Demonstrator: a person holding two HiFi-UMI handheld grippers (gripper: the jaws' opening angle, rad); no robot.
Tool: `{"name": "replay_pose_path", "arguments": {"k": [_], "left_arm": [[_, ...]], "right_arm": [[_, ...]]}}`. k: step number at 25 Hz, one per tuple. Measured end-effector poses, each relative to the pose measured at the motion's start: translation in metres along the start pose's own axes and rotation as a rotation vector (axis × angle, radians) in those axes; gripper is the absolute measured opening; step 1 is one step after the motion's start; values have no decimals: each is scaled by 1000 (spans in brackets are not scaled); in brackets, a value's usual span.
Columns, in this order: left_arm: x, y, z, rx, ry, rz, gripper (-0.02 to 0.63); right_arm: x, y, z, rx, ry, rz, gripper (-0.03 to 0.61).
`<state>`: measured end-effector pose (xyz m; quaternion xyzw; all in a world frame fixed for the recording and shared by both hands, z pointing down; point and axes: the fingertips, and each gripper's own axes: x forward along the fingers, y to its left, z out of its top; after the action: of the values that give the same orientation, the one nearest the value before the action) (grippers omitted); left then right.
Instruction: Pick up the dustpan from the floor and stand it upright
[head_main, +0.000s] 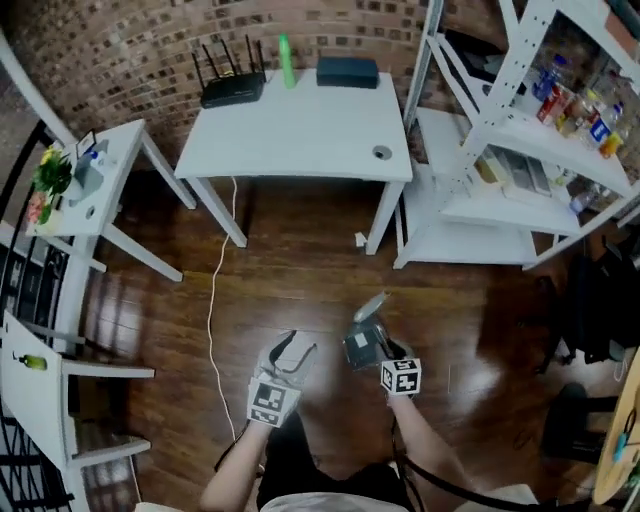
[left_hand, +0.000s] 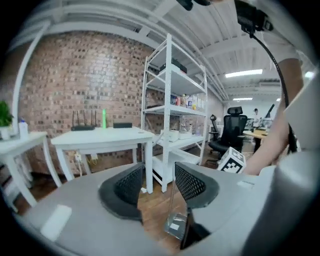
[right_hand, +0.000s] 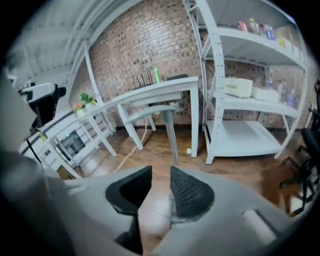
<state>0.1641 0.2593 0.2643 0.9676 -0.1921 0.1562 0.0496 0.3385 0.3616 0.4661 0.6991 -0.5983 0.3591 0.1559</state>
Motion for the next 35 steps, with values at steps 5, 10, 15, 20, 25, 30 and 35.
{"name": "replay_pose_path", "arguments": {"k": [5, 10, 15, 20, 25, 30, 35], "left_arm": [[-112, -152, 51, -68, -129, 197, 222], [-179, -259, 98, -114, -195, 298, 227], [-213, -297, 173, 40, -240, 334, 232], [-255, -335, 219, 64, -347, 424, 239], [-311, -338, 234, 20, -440, 418, 239], [-359, -323, 245, 44, -438, 454, 239], [-333, -358, 249, 76, -409, 455, 239]], "right_arm": [[-204, 104, 0, -173, -217, 332, 230], [-394, 136, 30, -190, -401, 395, 239], [-497, 125, 82, -433, -552, 236, 246], [-571, 95, 132, -309, -763, 148, 273], [-598, 72, 117, -219, -751, 17, 304], [-626, 132, 123, -313, -776, 43, 376], [-625, 112, 109, -317, -704, 99, 380]]}}
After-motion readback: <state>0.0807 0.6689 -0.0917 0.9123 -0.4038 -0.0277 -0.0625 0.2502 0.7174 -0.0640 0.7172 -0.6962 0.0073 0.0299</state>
